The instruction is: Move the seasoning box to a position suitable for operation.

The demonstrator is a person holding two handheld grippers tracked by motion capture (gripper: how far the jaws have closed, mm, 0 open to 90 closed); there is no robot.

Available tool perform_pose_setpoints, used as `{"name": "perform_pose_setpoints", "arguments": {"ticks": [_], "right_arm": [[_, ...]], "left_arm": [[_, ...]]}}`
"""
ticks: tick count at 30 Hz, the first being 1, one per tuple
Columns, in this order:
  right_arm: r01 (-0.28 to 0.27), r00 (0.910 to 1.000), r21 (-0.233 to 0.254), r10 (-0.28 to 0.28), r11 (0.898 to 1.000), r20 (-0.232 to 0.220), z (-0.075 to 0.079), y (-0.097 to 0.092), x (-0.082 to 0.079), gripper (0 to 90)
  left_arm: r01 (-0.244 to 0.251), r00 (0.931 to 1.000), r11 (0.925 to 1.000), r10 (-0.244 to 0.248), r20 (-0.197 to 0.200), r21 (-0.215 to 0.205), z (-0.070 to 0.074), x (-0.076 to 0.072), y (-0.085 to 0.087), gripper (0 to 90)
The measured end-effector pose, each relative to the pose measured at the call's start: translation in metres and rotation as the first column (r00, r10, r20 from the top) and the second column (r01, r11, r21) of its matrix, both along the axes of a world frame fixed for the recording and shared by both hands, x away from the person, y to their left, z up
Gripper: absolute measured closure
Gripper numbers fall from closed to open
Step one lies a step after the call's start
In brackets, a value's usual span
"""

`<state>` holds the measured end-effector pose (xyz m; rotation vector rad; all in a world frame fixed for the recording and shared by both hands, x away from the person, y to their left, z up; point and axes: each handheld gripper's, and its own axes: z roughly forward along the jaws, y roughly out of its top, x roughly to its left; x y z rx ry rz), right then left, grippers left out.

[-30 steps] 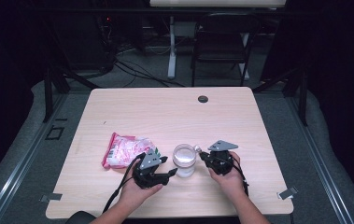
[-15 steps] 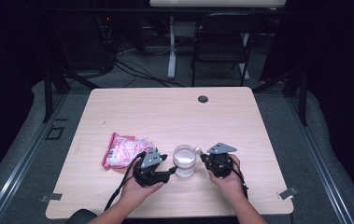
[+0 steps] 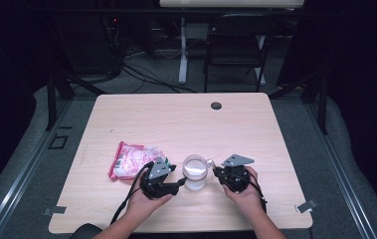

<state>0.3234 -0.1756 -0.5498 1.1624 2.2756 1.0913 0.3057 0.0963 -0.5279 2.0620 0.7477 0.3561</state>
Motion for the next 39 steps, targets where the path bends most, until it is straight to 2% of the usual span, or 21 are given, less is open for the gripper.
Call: {"name": "perform_pose_setpoints", "arguments": {"ticks": [3,5,6,7,8,9,10,13,16,18,23,28,32,39], "right_arm": [[-0.006,0.9998,-0.005,0.006,1.0,0.02,-0.005,0.004,0.01,70.6],[-0.009,0.9995,-0.014,0.009,1.0,0.029,-0.006,0.005,0.012,70.0],[-0.024,0.9995,0.009,0.024,1.0,0.021,-0.008,0.006,0.016,70.3],[-0.024,0.9995,0.009,0.024,1.0,0.021,-0.008,0.006,0.016,70.3],[-0.033,0.9993,0.009,0.032,0.999,0.017,-0.008,0.007,0.017,74.8],[-0.034,0.9993,0.013,0.034,0.999,0.016,-0.008,0.007,0.016,76.5],[-0.027,0.9995,-0.006,0.027,1.0,0.019,-0.006,0.007,0.015,79.1],[-0.031,0.9994,0.009,0.031,0.999,0.012,-0.006,0.005,0.015,78.9],[-0.025,0.9996,-0.007,0.025,1.0,0.014,-0.005,0.007,0.013,79.3],[-0.021,0.9995,-0.042,0.022,0.999,0.023,-0.004,0.01,0.01,79.6],[-0.027,0.9993,-0.03,0.028,0.999,0.026,-0.001,0.009,0.007,79.1],[-0.029,0.9991,-0.041,0.031,0.999,0.031,0.0,0.008,0.002,78.7],[-0.018,0.9993,-0.037,0.019,0.999,0.033,0.0,0.008,0.0,78.0],[-0.025,0.9993,-0.028,0.026,0.999,0.026,0.001,0.006,-0.005,73.3]], "left_arm": [[0.008,0.9999,0.9999,-0.008,-0.011,-0.014,-0.001,0.0,0.001,42.2],[0.014,0.9999,0.9998,-0.014,-0.009,-0.016,-0.001,-0.001,0.001,42.1],[0.021,0.9998,0.9997,-0.021,0.001,-0.012,-0.001,-0.003,0.0,42.0],[0.021,0.9998,0.9997,-0.021,0.001,-0.012,-0.001,-0.003,0.0,42.1],[0.019,0.9998,0.9998,-0.019,0.001,-0.01,-0.001,-0.004,0.0,42.1],[0.016,0.9999,0.9998,-0.016,0.0,-0.012,-0.001,-0.004,0.0,42.1],[0.013,0.9999,0.9998,-0.013,-0.001,-0.015,-0.001,-0.004,0.0,42.1],[0.011,0.9999,0.9998,-0.011,-0.006,-0.018,-0.002,-0.002,0.001,42.1],[-0.002,1.0,1.0,0.002,-0.005,-0.007,-0.002,-0.001,0.001,42.5],[-0.015,0.9999,0.9999,0.015,-0.002,-0.004,-0.001,-0.001,0.003,42.6],[-0.031,0.9995,0.9994,0.031,-0.006,-0.012,-0.001,0.001,0.006,43.1],[-0.05,0.9987,0.9987,0.05,-0.01,-0.005,-0.001,0.003,0.008,43.7],[-0.056,0.9984,0.9983,0.056,-0.012,-0.017,-0.002,0.005,0.008,44.5],[-0.039,0.999,0.9991,0.039,-0.024,-0.017,-0.002,0.011,0.009,45.2]]}}
